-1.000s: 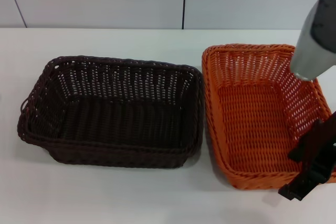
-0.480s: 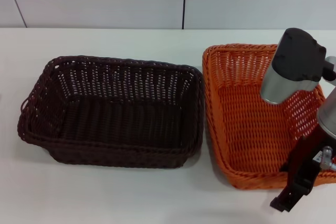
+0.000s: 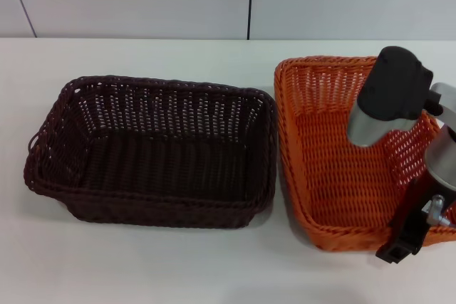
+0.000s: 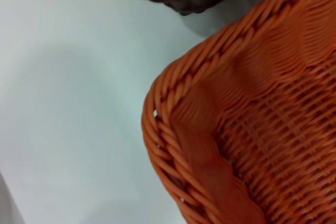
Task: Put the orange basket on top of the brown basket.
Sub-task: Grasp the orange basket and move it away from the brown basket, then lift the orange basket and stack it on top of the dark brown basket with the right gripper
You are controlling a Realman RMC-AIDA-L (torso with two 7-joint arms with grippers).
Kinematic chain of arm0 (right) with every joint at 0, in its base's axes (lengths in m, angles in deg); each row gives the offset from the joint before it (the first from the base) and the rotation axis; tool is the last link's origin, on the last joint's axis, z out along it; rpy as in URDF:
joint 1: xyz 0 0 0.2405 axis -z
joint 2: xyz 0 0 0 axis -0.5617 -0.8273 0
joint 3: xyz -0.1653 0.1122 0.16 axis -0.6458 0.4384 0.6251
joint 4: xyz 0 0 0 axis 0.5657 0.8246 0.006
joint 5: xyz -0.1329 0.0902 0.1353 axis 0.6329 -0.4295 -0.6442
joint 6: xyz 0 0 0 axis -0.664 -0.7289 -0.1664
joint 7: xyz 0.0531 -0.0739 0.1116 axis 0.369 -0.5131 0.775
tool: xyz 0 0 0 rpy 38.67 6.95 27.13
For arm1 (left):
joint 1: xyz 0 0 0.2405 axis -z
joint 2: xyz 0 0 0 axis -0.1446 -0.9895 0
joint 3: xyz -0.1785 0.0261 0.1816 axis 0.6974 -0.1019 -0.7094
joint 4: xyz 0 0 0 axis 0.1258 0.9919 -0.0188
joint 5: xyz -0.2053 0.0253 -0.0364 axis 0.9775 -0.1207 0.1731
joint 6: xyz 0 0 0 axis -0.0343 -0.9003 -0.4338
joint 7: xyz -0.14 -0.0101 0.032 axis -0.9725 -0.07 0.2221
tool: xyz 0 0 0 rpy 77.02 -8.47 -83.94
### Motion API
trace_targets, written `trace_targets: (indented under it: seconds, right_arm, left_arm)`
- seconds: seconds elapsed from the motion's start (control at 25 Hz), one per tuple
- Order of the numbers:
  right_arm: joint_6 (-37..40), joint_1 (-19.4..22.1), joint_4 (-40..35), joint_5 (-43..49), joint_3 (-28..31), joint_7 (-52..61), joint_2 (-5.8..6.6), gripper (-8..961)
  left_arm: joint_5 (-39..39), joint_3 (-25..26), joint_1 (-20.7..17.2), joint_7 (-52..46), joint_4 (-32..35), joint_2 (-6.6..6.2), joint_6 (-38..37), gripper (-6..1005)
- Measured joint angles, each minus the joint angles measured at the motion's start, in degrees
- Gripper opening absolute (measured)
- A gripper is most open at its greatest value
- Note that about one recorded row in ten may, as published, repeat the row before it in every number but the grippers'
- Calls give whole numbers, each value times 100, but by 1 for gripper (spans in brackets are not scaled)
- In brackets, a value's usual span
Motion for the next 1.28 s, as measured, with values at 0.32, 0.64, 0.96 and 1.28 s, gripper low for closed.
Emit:
trace_targets:
  seconds: [0.32, 0.64, 0.96, 1.28]
  right_arm:
    - [-54, 87, -409, 116, -179, 185, -4, 327]
    - [-55, 169, -1219, 243, -181, 472, -9, 220]
    - [118, 40, -2030, 573, -147, 700, -4, 140]
    - [82, -231, -2776, 1108, -638, 497, 4, 138]
  left_arm:
    - [-15, -2, 17, 0, 21, 0, -64, 801]
    - [-15, -25, 37, 0, 111, 0, -143, 801]
    - [-14, -27, 73, 0, 181, 0, -170, 801]
    - [-6, -28, 78, 0, 230, 1, -296, 801]
